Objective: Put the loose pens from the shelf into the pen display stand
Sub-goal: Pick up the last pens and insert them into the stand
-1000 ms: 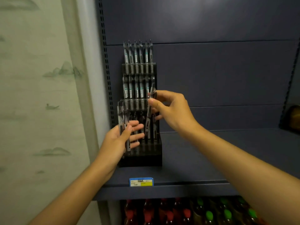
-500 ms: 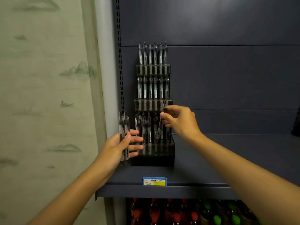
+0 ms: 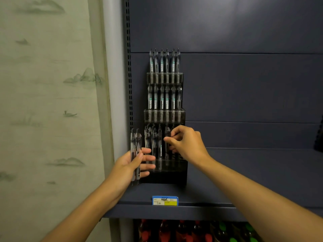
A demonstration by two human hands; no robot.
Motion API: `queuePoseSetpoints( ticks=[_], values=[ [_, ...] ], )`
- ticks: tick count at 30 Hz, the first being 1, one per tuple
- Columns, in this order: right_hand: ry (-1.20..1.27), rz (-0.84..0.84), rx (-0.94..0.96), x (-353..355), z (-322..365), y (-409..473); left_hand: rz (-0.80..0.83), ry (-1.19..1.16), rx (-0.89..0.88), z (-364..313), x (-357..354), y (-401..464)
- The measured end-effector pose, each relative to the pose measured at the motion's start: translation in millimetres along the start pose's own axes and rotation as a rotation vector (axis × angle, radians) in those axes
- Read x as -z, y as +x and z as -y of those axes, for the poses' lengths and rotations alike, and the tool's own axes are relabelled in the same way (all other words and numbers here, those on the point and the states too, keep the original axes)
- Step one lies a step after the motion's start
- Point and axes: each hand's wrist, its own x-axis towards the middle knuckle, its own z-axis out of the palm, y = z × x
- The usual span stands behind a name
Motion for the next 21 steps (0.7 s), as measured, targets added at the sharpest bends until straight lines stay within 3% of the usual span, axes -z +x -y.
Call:
queuePoseSetpoints(
  ticks=[8,15,21],
  values=[
    [-0.069,0.075,-0.012,-1.2,-8.4,-5.3,0.012,0.022,-0.007,0.4,-4.2,-1.1],
    [0.015,0.014,0.026,17.9,16.1,-12.1,0.089,-0.004,0.015,-1.0,-8.6,0.6],
    [0.076,0.203,0.196,14.8,40.4,-28.0,0.191,-0.088,0.030,-7.3,-28.8,-1.1]
  ],
)
